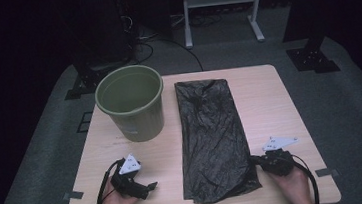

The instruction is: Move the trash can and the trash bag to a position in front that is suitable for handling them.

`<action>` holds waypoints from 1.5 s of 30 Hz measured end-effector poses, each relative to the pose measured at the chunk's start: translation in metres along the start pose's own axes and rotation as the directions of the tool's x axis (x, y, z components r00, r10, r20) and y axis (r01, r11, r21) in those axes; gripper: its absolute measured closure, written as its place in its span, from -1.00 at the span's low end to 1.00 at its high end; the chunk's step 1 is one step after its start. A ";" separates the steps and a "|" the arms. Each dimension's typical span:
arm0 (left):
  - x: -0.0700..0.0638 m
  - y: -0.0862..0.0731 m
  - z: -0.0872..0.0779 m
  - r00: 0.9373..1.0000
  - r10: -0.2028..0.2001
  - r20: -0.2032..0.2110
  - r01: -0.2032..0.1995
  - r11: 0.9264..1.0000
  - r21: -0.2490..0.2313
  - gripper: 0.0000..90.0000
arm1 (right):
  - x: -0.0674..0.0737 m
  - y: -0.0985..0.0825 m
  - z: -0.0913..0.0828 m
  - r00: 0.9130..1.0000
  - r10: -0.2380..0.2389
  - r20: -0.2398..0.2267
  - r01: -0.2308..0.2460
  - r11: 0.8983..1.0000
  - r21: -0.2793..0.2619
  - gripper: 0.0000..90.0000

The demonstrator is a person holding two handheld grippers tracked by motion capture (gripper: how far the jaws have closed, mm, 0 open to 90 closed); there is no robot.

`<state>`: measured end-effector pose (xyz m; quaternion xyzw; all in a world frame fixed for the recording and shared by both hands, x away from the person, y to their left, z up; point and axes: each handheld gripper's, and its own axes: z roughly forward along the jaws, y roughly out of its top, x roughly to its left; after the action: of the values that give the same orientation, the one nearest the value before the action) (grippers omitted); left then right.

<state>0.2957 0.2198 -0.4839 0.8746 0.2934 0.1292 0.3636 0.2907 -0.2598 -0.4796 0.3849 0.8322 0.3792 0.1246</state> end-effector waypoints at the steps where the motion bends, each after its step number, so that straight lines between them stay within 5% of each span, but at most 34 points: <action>1: 0.000 0.000 0.000 1.000 0.000 0.000 0.000 1.000 0.000 -1.00 | -0.001 0.000 -0.001 1.000 0.000 0.007 0.000 1.000 0.004 1.00; 15: 0.000 0.000 0.000 1.000 0.000 0.000 0.000 1.000 0.000 -1.00 | -0.024 -0.009 -0.025 0.994 0.045 0.101 -0.045 0.999 -0.007 1.00; 29: 0.000 0.000 0.000 1.000 0.000 0.000 0.000 1.000 0.000 -1.00 | -0.049 -0.029 -0.053 0.978 0.101 0.184 -0.101 0.995 -0.005 0.99; 35: 0.000 0.000 0.000 1.000 0.000 0.000 0.000 1.000 0.000 -1.00 | -0.041 -0.013 -0.057 0.984 0.102 0.147 -0.095 0.994 -0.055 0.24; 45: 0.000 0.000 0.000 1.000 0.000 0.000 0.000 1.000 0.000 -1.00 | -0.020 0.019 -0.015 0.997 0.036 0.074 -0.037 0.999 0.009 0.00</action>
<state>0.2957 0.2199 -0.4839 0.8747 0.2932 0.1292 0.3637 0.3069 -0.2751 -0.4575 0.4144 0.8219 0.3625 0.1462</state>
